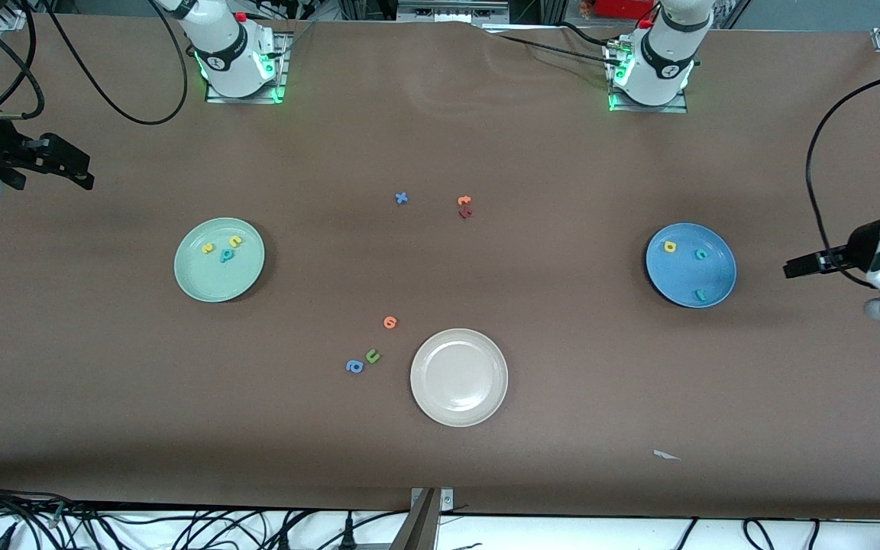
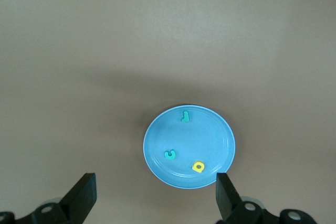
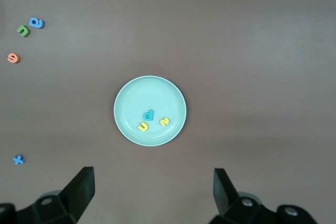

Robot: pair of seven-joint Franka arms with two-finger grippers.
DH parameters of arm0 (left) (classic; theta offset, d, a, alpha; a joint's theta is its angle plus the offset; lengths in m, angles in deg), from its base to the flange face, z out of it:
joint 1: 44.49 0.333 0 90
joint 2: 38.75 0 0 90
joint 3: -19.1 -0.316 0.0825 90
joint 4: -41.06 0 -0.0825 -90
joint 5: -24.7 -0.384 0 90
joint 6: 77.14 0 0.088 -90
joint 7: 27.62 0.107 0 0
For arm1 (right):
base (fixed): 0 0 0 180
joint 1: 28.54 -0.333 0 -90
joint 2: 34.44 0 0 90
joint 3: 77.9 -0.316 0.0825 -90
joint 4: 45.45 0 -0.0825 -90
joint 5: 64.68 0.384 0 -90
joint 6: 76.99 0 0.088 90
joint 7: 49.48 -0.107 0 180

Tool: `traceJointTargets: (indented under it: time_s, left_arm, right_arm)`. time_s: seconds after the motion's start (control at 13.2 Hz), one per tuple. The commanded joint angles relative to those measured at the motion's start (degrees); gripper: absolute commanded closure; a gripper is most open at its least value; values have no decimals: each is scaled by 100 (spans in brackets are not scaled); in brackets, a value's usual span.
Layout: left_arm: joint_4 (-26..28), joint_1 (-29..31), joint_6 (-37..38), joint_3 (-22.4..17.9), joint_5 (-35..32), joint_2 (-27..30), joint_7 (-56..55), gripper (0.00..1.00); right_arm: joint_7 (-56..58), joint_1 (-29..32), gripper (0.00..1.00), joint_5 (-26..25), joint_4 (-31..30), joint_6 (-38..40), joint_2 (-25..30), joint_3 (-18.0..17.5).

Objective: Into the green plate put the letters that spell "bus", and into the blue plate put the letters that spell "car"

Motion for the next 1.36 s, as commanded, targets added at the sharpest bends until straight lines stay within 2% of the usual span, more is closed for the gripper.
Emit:
traceJointTargets:
  time_s: [0.0, 0.23, 0.45, 0.53, 0.68, 0.83, 0.91, 1.14, 1.29]
  left_arm:
    - [-503, -33, 333, 60, -104, -95, 10, 0]
    - [-1066, -86, 780, 69, -86, -95, 10, 0]
    - [-1260, -400, 861, -53, -16, -104, 18, 0]
    - [-1444, -663, 914, -341, -16, -104, 18, 0]
    - [-1743, -1689, 1203, -1463, 167, -104, 53, 0]
    - [-1823, -2517, 1230, -2572, 825, -87, 53, 0]
    - [-1797, -2825, 1230, -2968, 1063, 27, 71, 0]
    - [-1657, -3599, 1222, -3699, 1249, 133, 219, 0]
    - [-1245, -3952, 1117, -4235, 1695, 431, 474, 1]
  right_arm:
    - [-36, -67, 0, -15, 136, 137, -32, 56]
    - [-62, -94, 0, -24, 145, 85, -41, 12]
    - [-36, -85, 0, -15, 145, 84, -41, 12]
    - [-36, -85, 0, -15, 136, 102, -41, 12]
    - [-36, -94, 0, -15, 136, 119, -41, 12]
    - [-36, -85, 0, 11, 136, 128, -41, 12]
    - [-36, -85, 0, 46, 136, 137, -41, 21]
    - [-36, -85, 0, 55, 136, 137, -41, 12]
    - [-27, -85, 0, 55, 136, 67, -40, 21]
